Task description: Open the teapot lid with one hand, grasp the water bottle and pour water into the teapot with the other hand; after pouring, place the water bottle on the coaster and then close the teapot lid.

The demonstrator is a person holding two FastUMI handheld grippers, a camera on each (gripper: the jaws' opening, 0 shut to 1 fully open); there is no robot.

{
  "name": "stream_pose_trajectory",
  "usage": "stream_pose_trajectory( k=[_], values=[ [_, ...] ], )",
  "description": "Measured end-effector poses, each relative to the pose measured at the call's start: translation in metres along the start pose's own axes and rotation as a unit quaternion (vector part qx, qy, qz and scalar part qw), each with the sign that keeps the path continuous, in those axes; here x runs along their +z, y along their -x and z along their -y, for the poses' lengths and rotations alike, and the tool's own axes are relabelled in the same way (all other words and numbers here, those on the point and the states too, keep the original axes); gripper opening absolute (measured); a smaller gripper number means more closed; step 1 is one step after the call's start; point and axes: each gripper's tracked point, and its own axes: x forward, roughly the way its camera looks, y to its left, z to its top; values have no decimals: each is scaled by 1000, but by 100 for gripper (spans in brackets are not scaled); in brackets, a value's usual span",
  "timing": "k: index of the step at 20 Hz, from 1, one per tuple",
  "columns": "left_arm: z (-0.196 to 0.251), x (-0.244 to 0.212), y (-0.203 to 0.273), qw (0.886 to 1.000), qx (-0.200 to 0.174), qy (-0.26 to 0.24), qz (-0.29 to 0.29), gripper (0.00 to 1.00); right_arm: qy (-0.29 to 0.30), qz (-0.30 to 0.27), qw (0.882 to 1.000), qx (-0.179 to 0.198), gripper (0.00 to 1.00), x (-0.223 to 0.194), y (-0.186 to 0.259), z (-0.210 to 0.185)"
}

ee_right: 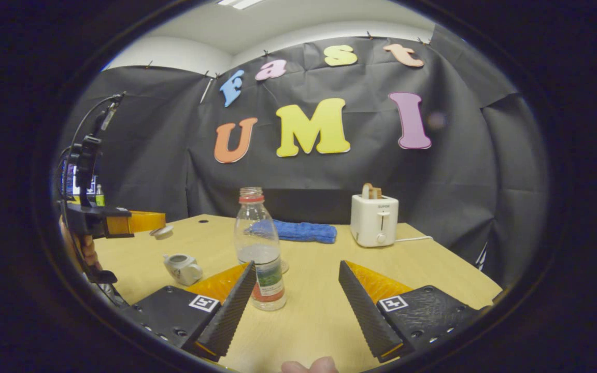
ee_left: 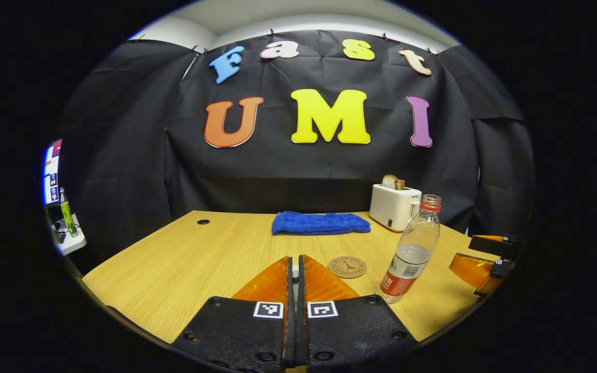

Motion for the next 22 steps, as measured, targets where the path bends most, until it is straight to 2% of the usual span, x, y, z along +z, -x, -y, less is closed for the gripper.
stream_pose_trajectory(
  k=[8,16,18,19,21,22],
  values=[
    [-21,26,25,999,7,7,39,3,8,-22,1000,4,97,-6,-26,-29],
    [-28,32,31,999,2,12,47,3,-1,-56,998,-1,96,-26,-64,-45],
    [-33,33,31,999,4,17,48,3,-4,-60,998,-7,92,-27,-69,-44],
    [-34,33,32,999,5,19,49,3,-3,-61,998,-9,86,-28,-70,-44],
    [-38,34,33,999,7,22,49,3,-5,-65,998,-11,85,-30,-71,-43],
    [-39,34,34,998,8,22,50,3,-6,-66,998,-12,80,-30,-73,-43]
  ],
)
